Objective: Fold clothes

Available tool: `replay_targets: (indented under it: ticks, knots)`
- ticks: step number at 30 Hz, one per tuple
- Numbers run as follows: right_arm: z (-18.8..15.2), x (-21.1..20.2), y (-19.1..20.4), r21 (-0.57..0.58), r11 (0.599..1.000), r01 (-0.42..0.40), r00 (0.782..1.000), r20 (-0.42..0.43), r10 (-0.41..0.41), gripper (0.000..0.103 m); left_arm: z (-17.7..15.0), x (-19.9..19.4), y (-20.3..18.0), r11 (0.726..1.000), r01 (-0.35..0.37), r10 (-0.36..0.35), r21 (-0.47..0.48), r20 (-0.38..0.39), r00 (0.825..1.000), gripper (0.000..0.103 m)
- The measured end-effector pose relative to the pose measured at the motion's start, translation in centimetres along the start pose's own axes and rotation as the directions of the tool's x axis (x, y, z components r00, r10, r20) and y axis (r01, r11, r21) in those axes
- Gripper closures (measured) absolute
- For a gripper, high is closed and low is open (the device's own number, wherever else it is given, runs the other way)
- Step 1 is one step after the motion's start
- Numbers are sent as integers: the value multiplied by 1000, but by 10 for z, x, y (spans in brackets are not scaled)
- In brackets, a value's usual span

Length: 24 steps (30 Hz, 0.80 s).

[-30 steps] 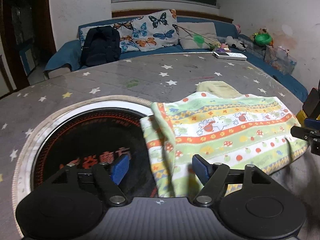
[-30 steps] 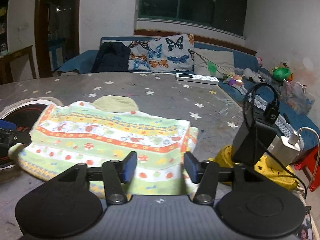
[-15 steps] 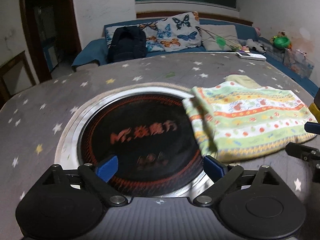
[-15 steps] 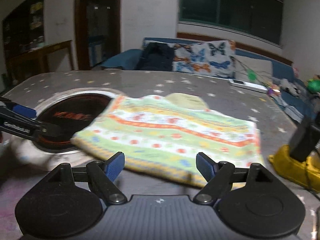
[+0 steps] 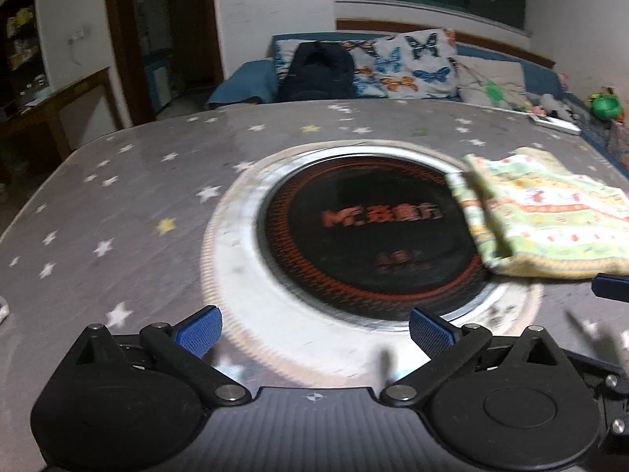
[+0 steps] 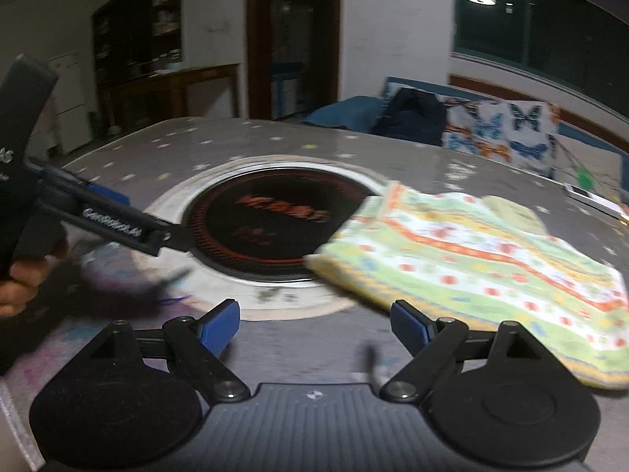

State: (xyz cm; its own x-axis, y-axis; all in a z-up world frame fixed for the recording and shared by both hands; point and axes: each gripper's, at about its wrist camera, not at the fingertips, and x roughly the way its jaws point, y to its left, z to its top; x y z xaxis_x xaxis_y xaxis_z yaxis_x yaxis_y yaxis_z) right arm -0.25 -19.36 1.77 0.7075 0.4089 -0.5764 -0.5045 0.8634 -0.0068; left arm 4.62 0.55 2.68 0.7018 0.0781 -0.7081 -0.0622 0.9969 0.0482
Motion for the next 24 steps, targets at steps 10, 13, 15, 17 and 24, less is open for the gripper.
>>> replay_targets:
  ticks: [10, 13, 15, 17, 24]
  knots:
    - [5, 22, 38, -60, 992, -108, 994, -9, 108, 17, -12, 4, 41, 994, -81, 79, -70, -27, 996, 0]
    - [7, 28, 43, -62, 991, -120, 993, -15, 119, 17, -16, 3, 48, 991, -112, 111, -69, -20, 994, 0]
    - [8, 34, 45, -63, 991, -122, 993, -20, 121, 17, -18, 3, 51, 989, -134, 134, -64, -18, 991, 0]
    - [8, 38, 47, -61, 990, -124, 992, -25, 123, 17, -19, 5, 56, 987, -144, 143, -72, -20, 990, 0]
    - [11, 51, 52, -61, 990, -131, 991, -36, 129, 17, -21, 7, 73, 980, -173, 174, -99, 4, 985, 0]
